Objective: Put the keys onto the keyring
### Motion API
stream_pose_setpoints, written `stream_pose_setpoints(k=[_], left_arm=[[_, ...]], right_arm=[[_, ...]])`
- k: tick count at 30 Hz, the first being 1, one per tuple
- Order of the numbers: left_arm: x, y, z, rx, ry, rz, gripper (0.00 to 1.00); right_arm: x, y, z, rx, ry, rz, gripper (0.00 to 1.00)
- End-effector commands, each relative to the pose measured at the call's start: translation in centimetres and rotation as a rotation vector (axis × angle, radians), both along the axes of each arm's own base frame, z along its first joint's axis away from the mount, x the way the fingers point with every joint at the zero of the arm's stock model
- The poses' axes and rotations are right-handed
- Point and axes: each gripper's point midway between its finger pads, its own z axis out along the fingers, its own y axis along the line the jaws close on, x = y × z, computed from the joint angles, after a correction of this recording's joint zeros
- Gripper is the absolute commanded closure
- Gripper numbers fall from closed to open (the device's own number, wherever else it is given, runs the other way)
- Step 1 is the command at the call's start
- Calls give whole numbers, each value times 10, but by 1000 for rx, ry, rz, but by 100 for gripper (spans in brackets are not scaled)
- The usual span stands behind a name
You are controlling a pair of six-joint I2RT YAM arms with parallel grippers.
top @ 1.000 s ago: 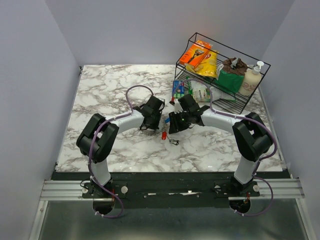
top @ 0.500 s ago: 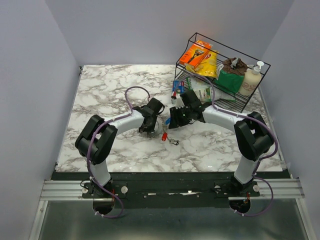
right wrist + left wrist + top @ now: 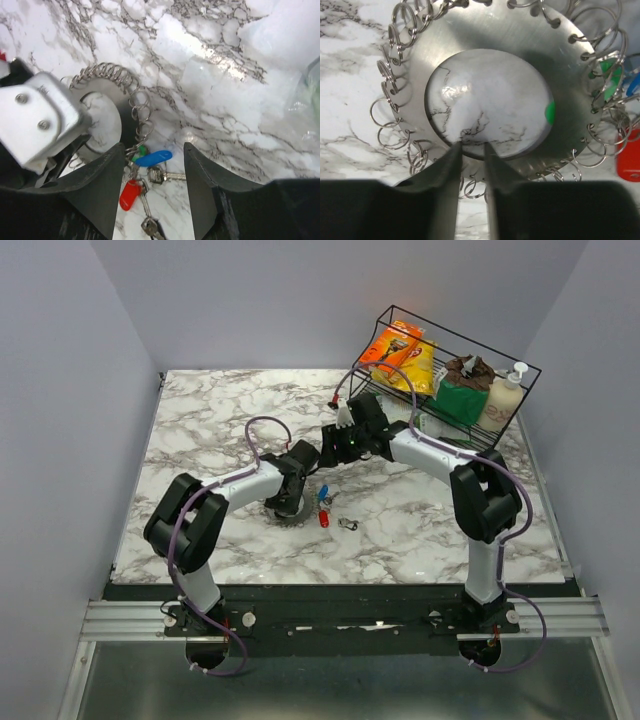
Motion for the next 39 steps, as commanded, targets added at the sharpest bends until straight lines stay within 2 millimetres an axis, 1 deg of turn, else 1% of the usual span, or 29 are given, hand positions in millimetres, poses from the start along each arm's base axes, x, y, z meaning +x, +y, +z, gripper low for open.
stream_pose_setpoints(k=[1, 2, 3, 4, 5, 7, 8, 9, 10, 11, 12, 13, 14, 15, 16, 17, 18, 19, 20, 21, 22, 23, 25, 26, 27, 28, 29, 35, 39], left_arm=[[-2, 12, 9, -24, -5, 45, 53], [-5, 12, 7, -39, 7, 46, 53], [-3, 12, 7, -53, 2, 53, 53], [0, 17, 8, -66, -1, 74, 53], [-3, 17, 6, -93, 18, 77, 53], [2, 22, 8, -137, 10, 111, 53], [0, 26, 6, -154, 13, 128, 53], [2, 22, 9, -205, 9, 132, 53], [5, 22, 16, -244, -12, 143, 53], [6, 32, 15, -266, -14, 182, 53], [8, 28, 19, -326, -20, 191, 53], [10, 30, 23, -349, -33, 205, 53], [13, 36, 29, -372, -57, 229, 53], [15, 39, 33, -387, -73, 245, 53], [15, 40, 36, -407, -82, 249, 52], [14, 42, 39, -420, -93, 257, 52], [17, 49, 41, -429, -102, 281, 52], [15, 47, 42, -456, -91, 287, 52], [14, 49, 39, -466, -80, 297, 52], [13, 52, 38, -478, -74, 311, 52], [13, 53, 37, -487, -70, 319, 52], [10, 52, 34, -501, -54, 325, 52], [10, 54, 31, -509, -49, 342, 52], [8, 55, 26, -511, -32, 352, 52], [7, 55, 23, -512, -22, 356, 52], [7, 54, 21, -516, -16, 362, 52], [5, 55, 16, -514, -1, 369, 52], [8, 48, 6, -548, 13, 383, 52], [15, 46, 1, -557, 10, 390, 51]], right_arm=[[5, 7, -12, 1, 37, 27, 41], [5, 9, -16, -1, 47, 30, 41], [6, 11, -15, 2, 48, 33, 41], [4, 12, -17, 5, 58, 42, 41], [3, 13, -20, 5, 68, 47, 41], [1, 16, -20, 3, 68, 56, 41], [0, 18, -20, -1, 64, 58, 41], [0, 19, -16, -2, 53, 63, 41], [-2, 23, -15, -6, 45, 70, 41], [-4, 25, -13, -8, 37, 80, 42], [-6, 28, -12, -11, 31, 89, 42], [-11, 34, -12, -20, 27, 104, 42], [-12, 39, -8, -22, 9, 117, 43], [-14, 42, -9, -28, 4, 124, 43], [-20, 48, -9, -38, -2, 139, 44], [-21, 53, -8, -41, -12, 150, 45], [-22, 57, -7, -44, -19, 157, 46], [-28, 62, -9, -54, -13, 174, 47], [-30, 64, -16, -71, -11, 182, 51], [-28, 68, -14, -73, -19, 186, 53], [-33, 72, -18, -84, -12, 198, 57], [-34, 74, -23, -95, -7, 205, 65], [-35, 79, -25, -104, -12, 214, 73], [-35, 78, -29, -122, -10, 212, 80], [-36, 78, -35, -135, -5, 211, 82], [-36, 78, -36, -145, -3, 211, 84], [-36, 78, -40, -158, -1, 211, 89], [-43, 70, -62, -210, 50, 215, 94], [-52, 66, -69, -221, 81, 226, 94]])
